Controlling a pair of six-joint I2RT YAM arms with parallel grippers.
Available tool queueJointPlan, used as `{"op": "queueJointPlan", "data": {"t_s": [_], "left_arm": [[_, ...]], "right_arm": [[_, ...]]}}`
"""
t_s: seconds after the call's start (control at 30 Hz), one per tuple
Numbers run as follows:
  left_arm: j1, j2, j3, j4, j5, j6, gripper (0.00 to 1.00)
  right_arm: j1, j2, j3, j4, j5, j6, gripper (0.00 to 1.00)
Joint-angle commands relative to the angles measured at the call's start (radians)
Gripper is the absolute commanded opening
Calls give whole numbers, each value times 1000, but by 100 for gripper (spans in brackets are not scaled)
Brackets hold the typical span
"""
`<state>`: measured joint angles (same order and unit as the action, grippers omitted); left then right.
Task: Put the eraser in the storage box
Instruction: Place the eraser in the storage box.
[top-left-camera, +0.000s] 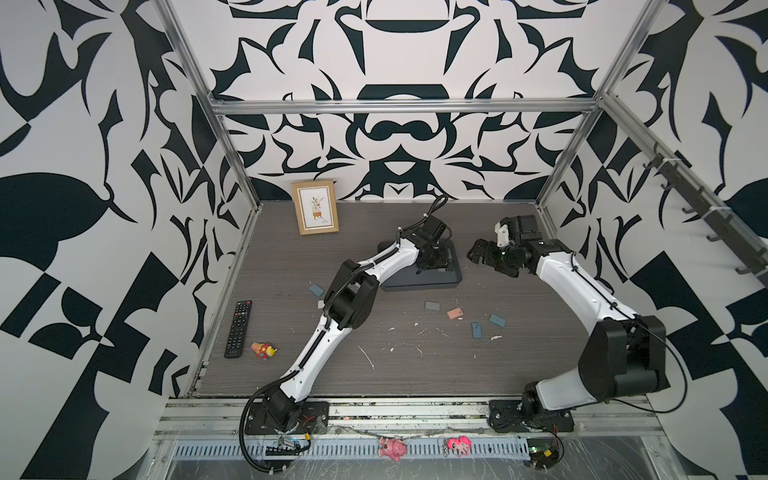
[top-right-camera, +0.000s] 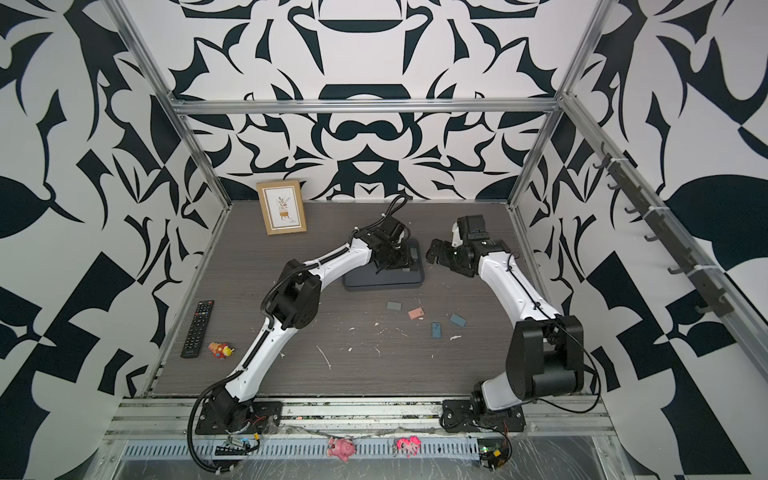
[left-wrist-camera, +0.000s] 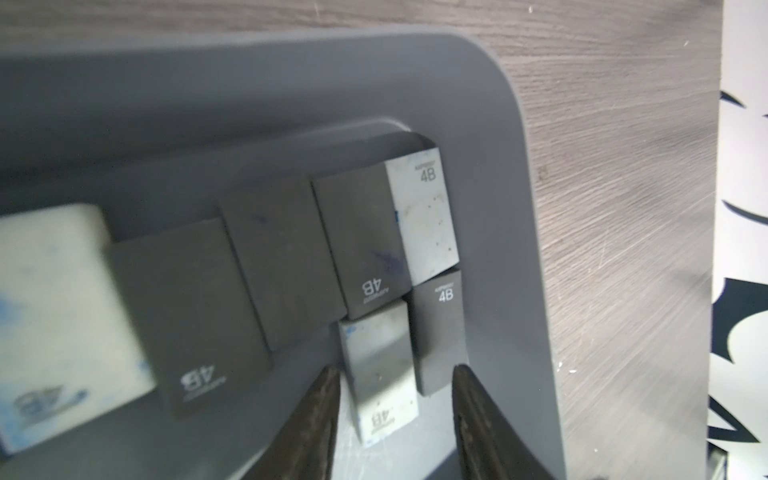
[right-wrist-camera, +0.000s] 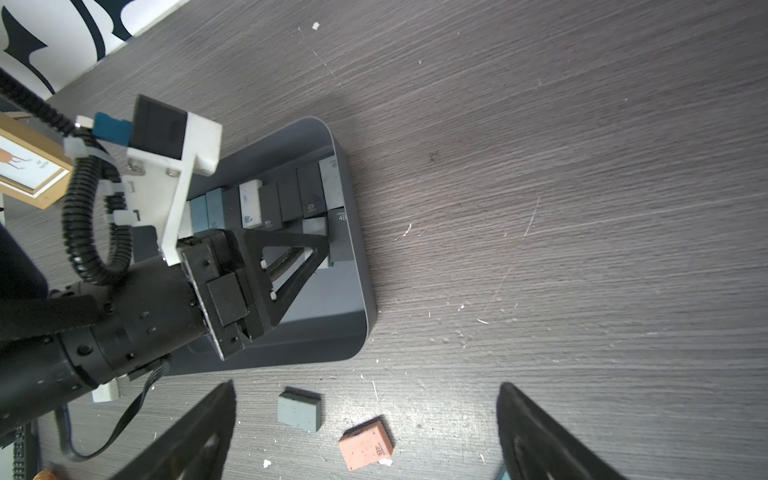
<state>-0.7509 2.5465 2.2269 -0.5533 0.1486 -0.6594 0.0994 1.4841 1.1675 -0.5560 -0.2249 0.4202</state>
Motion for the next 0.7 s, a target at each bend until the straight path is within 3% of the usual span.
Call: {"op": "queueJointPlan", "data": {"t_s": [0.0,0.67], "left_arm": [[4,-19,-21,1,19,-32,49],[-1,-6,-16,53,78,-101,57]], "right_arm": [[-6,-41,-3,14,-4,11,99],[-12,-50,-9,9,-3,6,99]]}}
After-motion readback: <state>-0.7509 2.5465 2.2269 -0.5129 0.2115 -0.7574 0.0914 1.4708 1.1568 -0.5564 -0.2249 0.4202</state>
